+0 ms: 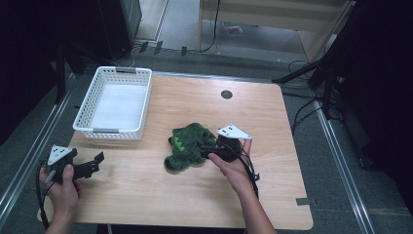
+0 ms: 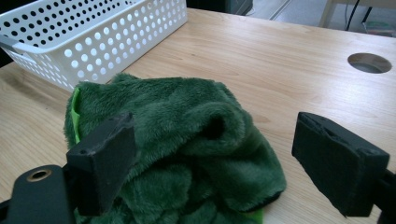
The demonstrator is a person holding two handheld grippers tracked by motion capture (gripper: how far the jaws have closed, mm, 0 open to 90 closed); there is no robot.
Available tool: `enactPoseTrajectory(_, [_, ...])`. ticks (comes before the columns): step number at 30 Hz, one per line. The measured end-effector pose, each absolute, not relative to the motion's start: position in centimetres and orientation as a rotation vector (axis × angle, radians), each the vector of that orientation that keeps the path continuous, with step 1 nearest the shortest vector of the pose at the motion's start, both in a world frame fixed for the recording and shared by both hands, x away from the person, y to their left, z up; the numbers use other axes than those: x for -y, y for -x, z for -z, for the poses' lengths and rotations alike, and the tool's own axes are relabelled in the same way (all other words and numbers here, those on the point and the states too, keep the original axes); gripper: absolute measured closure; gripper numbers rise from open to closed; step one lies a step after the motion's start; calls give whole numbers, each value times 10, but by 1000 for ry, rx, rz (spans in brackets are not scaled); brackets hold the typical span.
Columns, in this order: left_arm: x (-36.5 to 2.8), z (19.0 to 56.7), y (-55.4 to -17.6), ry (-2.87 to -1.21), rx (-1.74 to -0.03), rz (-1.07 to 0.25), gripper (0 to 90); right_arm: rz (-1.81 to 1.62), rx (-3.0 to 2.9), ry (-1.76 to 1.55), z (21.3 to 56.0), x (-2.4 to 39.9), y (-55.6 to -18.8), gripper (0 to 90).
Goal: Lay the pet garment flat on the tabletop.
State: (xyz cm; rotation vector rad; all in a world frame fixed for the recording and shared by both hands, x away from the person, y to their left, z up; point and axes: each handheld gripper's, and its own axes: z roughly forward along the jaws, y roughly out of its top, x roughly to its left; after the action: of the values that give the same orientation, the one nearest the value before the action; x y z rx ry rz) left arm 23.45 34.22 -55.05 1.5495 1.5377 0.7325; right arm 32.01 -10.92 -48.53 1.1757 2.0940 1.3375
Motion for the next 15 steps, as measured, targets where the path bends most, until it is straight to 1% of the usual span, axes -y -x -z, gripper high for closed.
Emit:
enactPoseTrajectory(3, [-340,550,-234,-1551,-1530,-751,0,-1340,-2100,-1202,488,103,-324,127])
enactPoseTrajectory(5, [-337,548,-234,-1565,-1520,-772,0,-1312,-2122,-1235,490,95,-329,100])
enactPoseTrajectory(9, [-331,542,-233,-1546,-1496,-756,0,-1319,-2191,-1208,496,88,-332,95])
enactPoseTrajectory(15, [-296,515,-236,-1564,-1379,-744,0,-1225,-2237,-1206,507,79,-334,101])
